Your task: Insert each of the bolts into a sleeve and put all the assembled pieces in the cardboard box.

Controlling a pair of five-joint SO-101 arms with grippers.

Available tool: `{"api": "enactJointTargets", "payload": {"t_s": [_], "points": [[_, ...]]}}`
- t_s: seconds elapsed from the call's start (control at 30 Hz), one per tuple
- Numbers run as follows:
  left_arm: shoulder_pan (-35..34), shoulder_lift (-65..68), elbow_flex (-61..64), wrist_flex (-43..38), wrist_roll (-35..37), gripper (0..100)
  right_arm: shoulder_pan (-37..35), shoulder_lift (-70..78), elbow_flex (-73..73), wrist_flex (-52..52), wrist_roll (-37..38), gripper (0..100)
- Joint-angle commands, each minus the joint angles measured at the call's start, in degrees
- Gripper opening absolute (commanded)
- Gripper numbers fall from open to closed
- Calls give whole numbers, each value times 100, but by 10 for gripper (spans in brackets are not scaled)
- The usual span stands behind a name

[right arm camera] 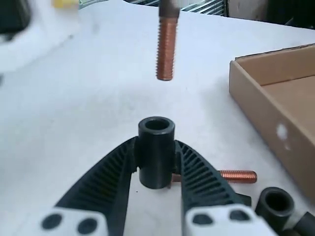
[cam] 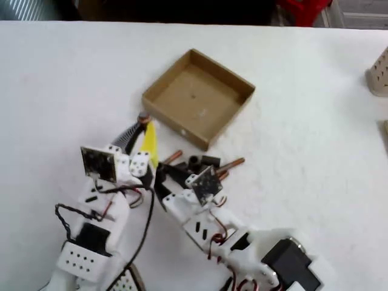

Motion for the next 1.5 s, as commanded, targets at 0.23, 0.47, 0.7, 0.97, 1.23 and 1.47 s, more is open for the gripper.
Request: {"api": "enactJointTargets", "payload": {"t_s": [0.23, 0.47, 0.7, 0.97, 1.23, 1.47], "points": [[110, -374, -255, 413, 97, 22, 75, -163, -62, 31, 70, 16], [585, -2018, -273, 1987, 53, 23, 75, -163, -62, 40, 70, 16], [637, -1851, -237, 1943, 79, 23, 75, -163, -62, 40, 70, 16], [716, -1859, 176, 1934, 44, 23, 75, -163, -62, 40, 70, 16], [681, -1859, 193, 1934, 44, 23, 75, -163, -62, 31, 70, 16], [673, -1868, 167, 1820, 53, 23, 233, -189, -62, 4, 70, 16]]}}
